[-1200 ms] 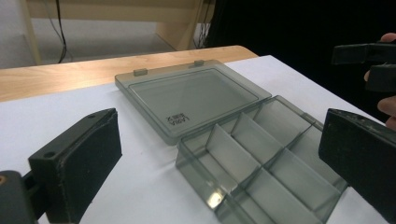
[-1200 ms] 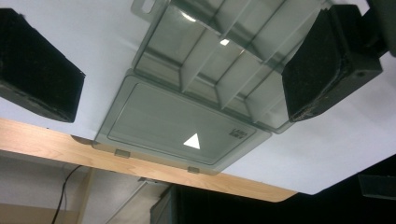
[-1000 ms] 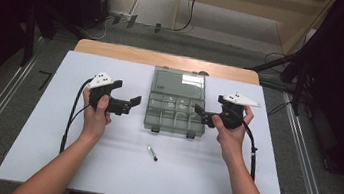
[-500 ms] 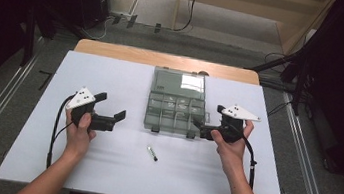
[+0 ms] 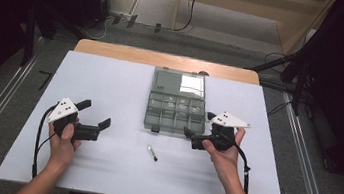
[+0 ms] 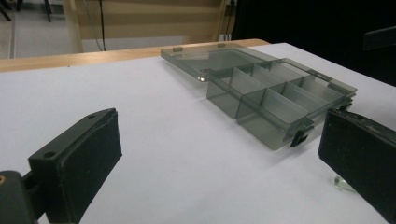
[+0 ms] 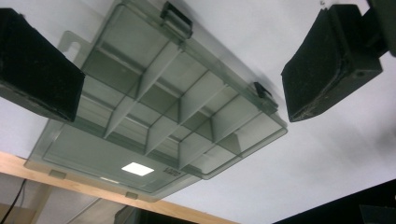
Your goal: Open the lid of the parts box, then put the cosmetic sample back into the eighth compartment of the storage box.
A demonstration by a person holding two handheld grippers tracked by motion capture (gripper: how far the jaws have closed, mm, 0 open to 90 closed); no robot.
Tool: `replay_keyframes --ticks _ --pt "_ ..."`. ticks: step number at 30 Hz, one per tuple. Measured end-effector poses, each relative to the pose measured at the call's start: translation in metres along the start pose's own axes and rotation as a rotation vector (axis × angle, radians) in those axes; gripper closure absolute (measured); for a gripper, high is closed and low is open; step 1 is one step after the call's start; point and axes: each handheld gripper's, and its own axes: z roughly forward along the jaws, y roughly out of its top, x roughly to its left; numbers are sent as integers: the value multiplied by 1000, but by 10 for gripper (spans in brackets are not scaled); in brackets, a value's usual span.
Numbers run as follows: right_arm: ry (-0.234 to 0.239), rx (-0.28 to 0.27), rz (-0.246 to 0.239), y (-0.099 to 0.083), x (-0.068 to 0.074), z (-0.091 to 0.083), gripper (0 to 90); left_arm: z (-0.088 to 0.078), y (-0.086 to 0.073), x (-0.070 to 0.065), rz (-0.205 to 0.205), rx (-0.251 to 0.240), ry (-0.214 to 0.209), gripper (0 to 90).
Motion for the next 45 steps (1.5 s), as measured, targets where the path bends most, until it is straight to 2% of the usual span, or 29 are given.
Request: replay_keyframes --ticks 5,11,16,20,32,36,38,41,45 --pt "40 3 -10 -1 8 1 0 -11 -7 0 10 3 8 0" --pt "61 38 -16 -1 16 4 0 -20 -14 2 15 7 18 0" --pt "82 56 -25 -1 23 8 0 -24 -22 2 27 37 31 0" --pt "100 76 -37 1 31 11 26 -30 -23 2 23 28 35 0" --pt "121 182 -85 0 59 25 241 -42 -28 5 13 23 49 0" --pt "143 228 -100 -2 67 31 336 -41 -29 6 17 35 56 0" --pt "149 255 -112 -3 71 34 441 -40 -29 7 6 34 57 0" --pt "140 297 -126 -5 78 39 453 -40 -30 8 -2 33 59 0" --pt "137 334 -158 -7 85 45 490 -39 -30 7 12 42 59 0"
